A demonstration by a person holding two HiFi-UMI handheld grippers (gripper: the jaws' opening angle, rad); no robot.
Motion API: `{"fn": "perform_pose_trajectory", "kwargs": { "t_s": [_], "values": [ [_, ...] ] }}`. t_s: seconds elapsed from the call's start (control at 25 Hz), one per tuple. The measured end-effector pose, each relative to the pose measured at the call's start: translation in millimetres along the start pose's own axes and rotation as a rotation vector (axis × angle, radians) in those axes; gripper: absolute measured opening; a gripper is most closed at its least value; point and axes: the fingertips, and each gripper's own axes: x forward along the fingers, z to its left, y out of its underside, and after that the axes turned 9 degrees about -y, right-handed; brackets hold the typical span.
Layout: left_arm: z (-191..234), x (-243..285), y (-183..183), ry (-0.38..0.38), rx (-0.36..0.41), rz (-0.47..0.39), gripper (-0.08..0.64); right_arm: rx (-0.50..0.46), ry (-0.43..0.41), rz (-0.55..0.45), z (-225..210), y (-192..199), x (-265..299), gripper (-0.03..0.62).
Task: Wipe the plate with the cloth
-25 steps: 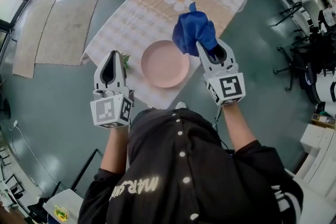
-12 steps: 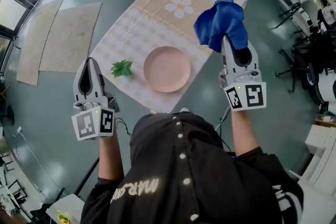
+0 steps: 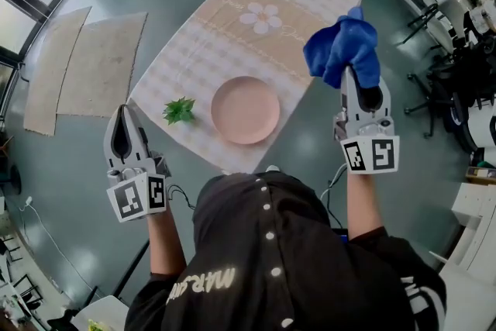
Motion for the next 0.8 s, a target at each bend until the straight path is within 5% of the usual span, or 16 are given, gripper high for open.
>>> {"fn": "perform_pose_trajectory", "kwargs": {
  "t_s": [0.8],
  "values": [
    [6.6, -9.0, 26.1, -0.045, 0.006, 0.051, 0.017, 0.041, -0.008, 0.050, -1.5, 28.1, -13.6, 0.107]
  ]
}}
